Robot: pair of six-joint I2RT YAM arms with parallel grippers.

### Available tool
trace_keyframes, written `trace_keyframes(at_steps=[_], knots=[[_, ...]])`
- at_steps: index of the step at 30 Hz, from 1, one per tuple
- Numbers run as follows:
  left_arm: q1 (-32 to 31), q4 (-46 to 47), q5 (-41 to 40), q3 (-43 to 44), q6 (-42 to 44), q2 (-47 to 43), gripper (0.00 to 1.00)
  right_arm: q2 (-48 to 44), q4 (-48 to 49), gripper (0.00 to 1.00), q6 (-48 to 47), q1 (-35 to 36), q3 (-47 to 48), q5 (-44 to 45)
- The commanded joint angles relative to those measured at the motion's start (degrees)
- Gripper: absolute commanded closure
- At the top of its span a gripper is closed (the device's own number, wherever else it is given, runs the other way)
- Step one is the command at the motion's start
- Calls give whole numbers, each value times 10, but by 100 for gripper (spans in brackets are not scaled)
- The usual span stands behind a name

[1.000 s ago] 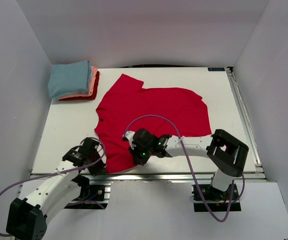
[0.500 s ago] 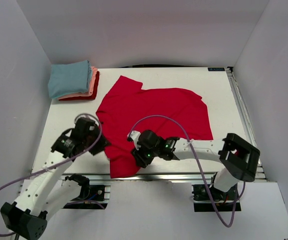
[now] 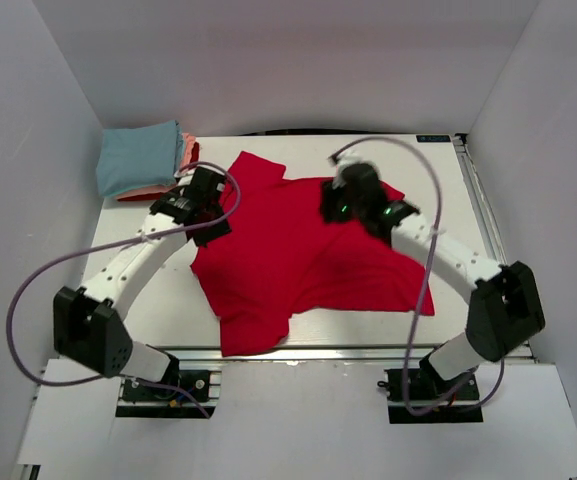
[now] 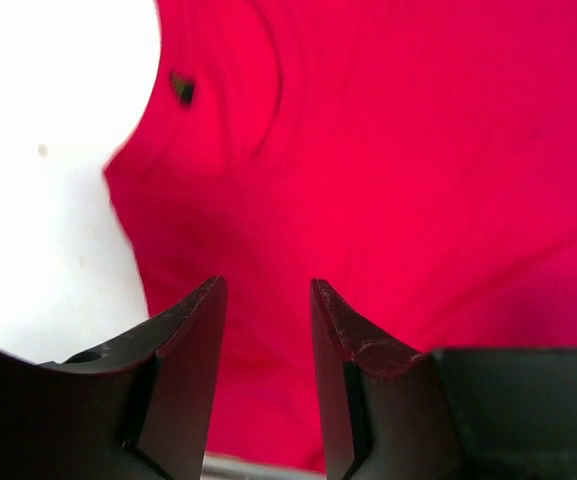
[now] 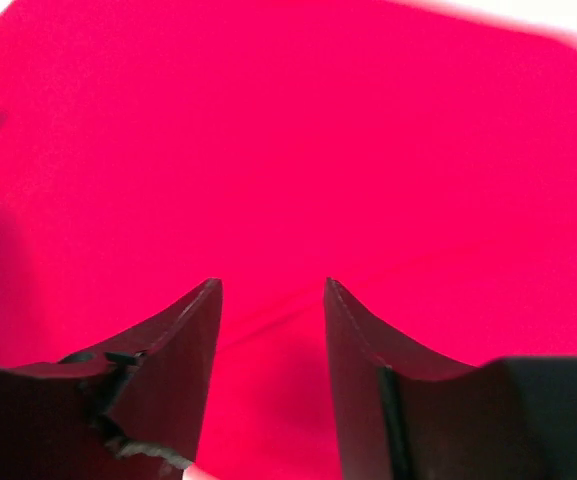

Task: Fold and stack the t-shirts
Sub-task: Flatten out the tshirt

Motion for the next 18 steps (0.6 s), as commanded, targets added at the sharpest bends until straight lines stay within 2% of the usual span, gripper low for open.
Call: trace_keyframes(at_steps=[1, 3, 6, 9, 18], knots=[[-2, 65, -38, 43, 58, 31, 50, 58, -52, 49, -8, -127, 87, 18], [-1, 86, -31, 53, 75, 53, 50, 118, -77, 53, -23, -176, 153, 9], [-2, 111, -17, 63, 89, 94, 51, 171, -59, 54, -34, -230, 196, -6], [-1, 137, -8, 55, 99, 123, 52, 211, -33, 60, -29, -278, 223, -41], [1, 200, 7, -8, 107, 146, 53, 297, 5, 58, -14, -381, 256, -92]])
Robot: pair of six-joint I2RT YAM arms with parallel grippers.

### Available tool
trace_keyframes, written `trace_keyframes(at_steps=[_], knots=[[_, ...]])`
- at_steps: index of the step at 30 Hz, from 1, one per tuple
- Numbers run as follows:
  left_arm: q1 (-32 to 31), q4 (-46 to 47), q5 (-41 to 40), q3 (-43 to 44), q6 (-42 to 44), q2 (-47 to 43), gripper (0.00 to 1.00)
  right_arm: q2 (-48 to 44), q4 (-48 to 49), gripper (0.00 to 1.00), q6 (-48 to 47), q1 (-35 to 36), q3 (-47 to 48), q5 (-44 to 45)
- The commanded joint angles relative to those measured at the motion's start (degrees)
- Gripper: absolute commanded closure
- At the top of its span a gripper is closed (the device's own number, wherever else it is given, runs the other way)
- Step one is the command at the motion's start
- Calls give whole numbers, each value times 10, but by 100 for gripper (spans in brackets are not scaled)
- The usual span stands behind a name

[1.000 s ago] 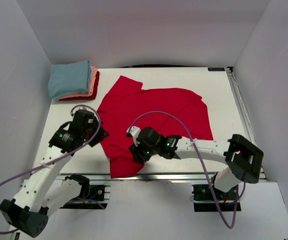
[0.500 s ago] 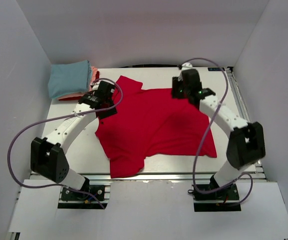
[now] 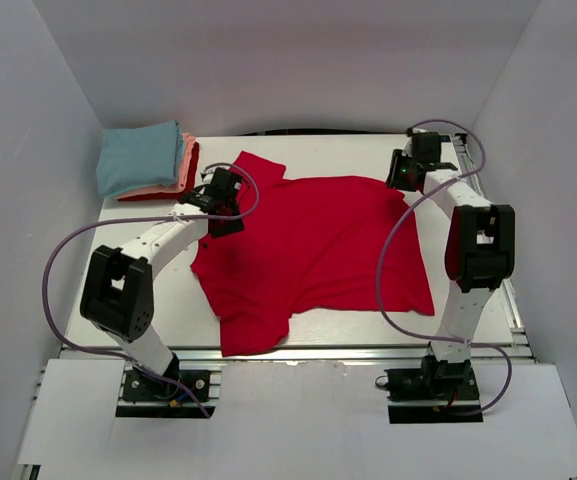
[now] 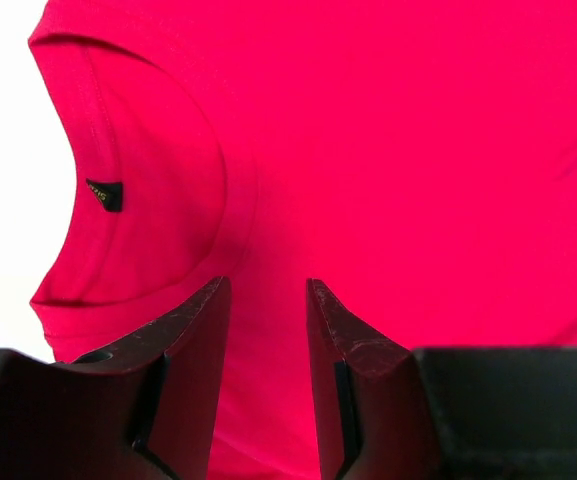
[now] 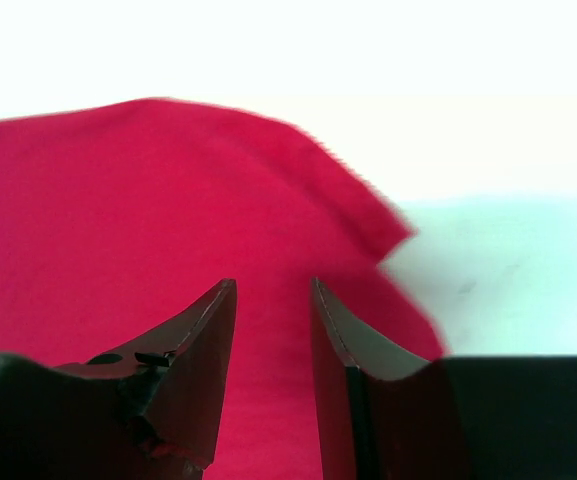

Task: Fold and stack the t-shirts
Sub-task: Flatten out the tshirt

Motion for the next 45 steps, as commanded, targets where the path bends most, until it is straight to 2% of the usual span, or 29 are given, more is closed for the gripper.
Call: trace_keyframes(at_steps=[1, 10, 22, 26, 27, 29, 33, 37, 39, 40, 45], knots=[[1, 34, 6, -9, 10, -4, 53, 17, 33, 58, 3, -36, 38, -38], [2, 37, 16, -8, 11, 9, 54, 69, 39, 57, -8, -92, 53, -73], [1, 24, 9, -24, 10, 3, 54, 141, 52, 59, 2, -101, 76, -161], [1, 24, 6, -25, 10, 1, 54, 143, 52, 69, 3, -101, 69, -163], [2, 24, 6, -24, 9, 2, 54, 140, 52, 73, 1, -101, 66, -159], [2, 25, 9, -23, 10, 4, 54, 135, 55, 100, -2, -101, 58, -150], [2, 22, 10, -22, 11, 7, 54, 125, 48, 100, -10, -101, 53, -124], [2, 31, 0, -27, 15, 8, 56, 93, 76, 100, -9, -101, 39, -22], [2, 43, -1, -30, 15, 10, 57, 91, 89, 100, -9, -101, 41, 0], [2, 48, -3, -32, 15, 11, 57, 95, 95, 100, -14, -101, 53, 27], [2, 57, -19, -18, 24, 25, 58, 156, 77, 100, -18, -100, 137, 53]])
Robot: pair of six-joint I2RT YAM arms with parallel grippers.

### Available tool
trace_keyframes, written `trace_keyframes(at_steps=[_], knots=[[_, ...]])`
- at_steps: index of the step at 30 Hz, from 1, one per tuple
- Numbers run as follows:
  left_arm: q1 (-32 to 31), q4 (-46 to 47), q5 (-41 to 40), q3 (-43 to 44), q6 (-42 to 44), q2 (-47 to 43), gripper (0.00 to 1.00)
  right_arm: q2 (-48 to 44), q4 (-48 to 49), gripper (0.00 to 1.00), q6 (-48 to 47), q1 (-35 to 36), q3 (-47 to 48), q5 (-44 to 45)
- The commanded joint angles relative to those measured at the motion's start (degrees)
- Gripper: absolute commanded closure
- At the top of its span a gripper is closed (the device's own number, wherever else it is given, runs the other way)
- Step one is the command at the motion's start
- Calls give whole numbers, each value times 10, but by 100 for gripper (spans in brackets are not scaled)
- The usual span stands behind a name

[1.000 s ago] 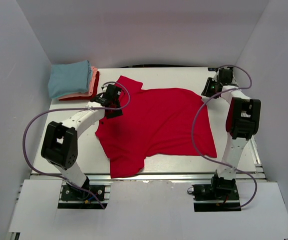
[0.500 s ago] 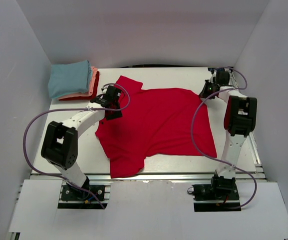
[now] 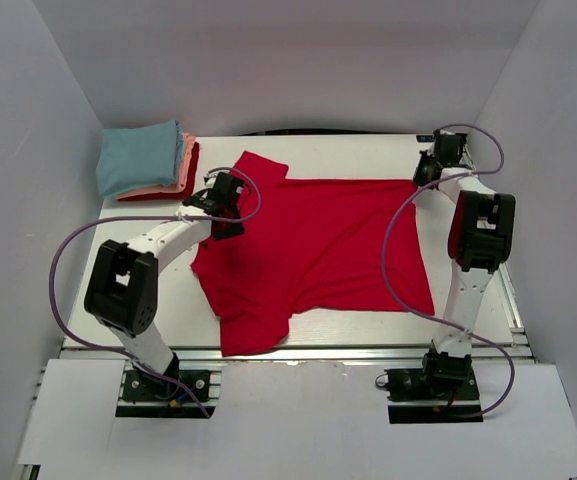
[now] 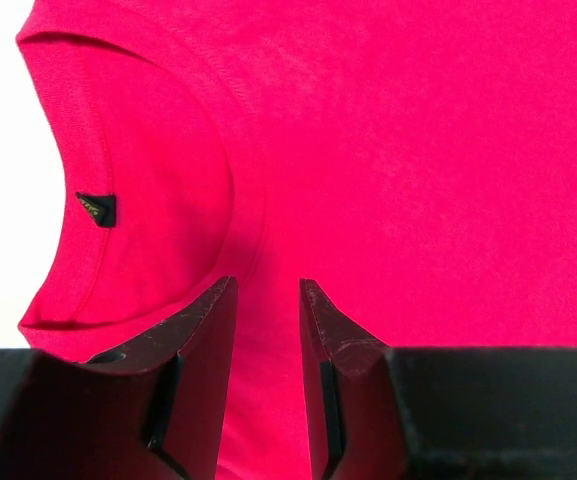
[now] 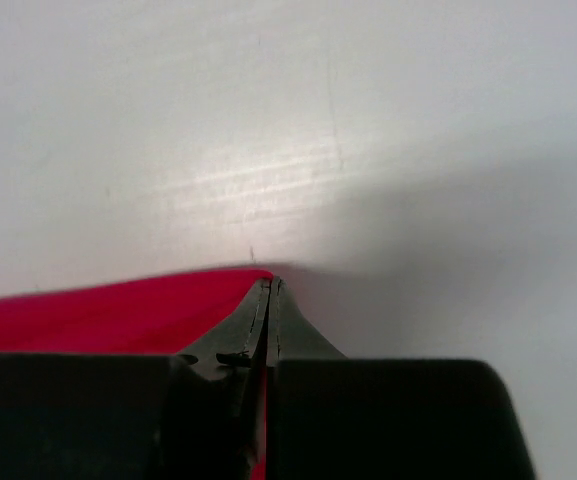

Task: Fold and stack the t-shirts
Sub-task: Flatten out the tshirt

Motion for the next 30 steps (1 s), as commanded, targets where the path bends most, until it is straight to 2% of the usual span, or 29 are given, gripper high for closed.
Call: trace_keyframes(at_steps=[1, 6, 13, 16, 17, 18, 19, 20, 25, 30], knots=[[2, 18, -20, 12, 12, 5, 58, 25, 22, 100, -15, 0, 68, 53], [3, 50, -43, 12, 24, 2, 58, 91, -7, 100, -29, 2, 180, 37], [9, 77, -68, 55, 36, 45, 58, 154, -27, 100, -47, 8, 274, 24], [21, 100, -53, 110, 38, 76, 57, 157, -25, 85, -47, 9, 274, 43], [29, 101, -48, 133, 42, 105, 57, 144, -18, 71, -47, 9, 264, 48], [32, 108, -47, 156, 46, 120, 57, 134, -6, 64, -48, 9, 250, 53], [34, 110, -48, 178, 52, 136, 57, 134, 18, 64, -51, 9, 219, 56], [40, 111, -40, 229, 63, 152, 57, 98, 26, 50, -54, 9, 210, 56], [48, 108, -35, 363, 88, 258, 58, 17, 16, 36, -58, 10, 187, 73], [64, 76, 3, 503, 92, 375, 58, -96, 19, 34, -37, 20, 82, 80]])
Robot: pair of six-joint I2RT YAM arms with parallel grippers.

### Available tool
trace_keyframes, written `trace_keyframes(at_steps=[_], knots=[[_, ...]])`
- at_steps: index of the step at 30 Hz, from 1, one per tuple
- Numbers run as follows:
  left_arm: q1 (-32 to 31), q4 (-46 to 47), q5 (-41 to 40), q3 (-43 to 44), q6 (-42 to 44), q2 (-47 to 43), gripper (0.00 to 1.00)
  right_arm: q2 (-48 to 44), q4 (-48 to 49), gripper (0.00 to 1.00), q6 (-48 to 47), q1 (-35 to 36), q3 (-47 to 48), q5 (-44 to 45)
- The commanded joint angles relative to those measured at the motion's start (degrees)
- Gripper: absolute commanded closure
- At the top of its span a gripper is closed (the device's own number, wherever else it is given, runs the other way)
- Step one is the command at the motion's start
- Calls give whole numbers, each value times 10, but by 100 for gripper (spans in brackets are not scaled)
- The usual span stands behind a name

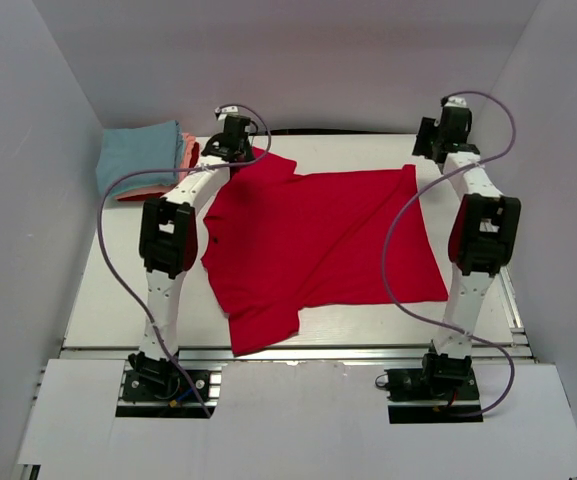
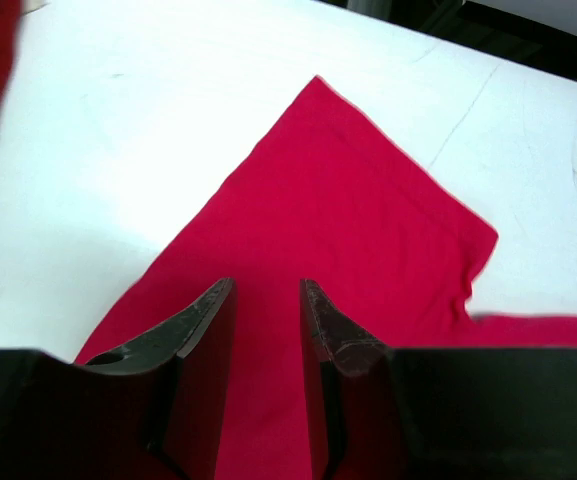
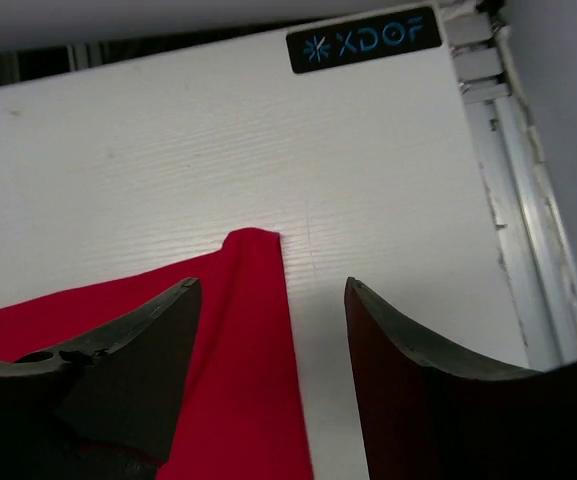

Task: Fold and stack the t-shirts
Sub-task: Flatten out the tshirt

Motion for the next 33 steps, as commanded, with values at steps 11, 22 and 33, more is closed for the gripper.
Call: trace_keyframes(at_steps=[11, 22, 33], knots=[[14, 15, 79, 89, 11, 130, 58, -375, 40, 34, 31, 95, -371, -21], [43, 34, 47, 98, -18, 177, 58, -482, -43, 34, 59, 134, -501, 61], [75, 41, 81, 129, -12, 208, 58, -450, -41, 34, 74, 134, -537, 54]])
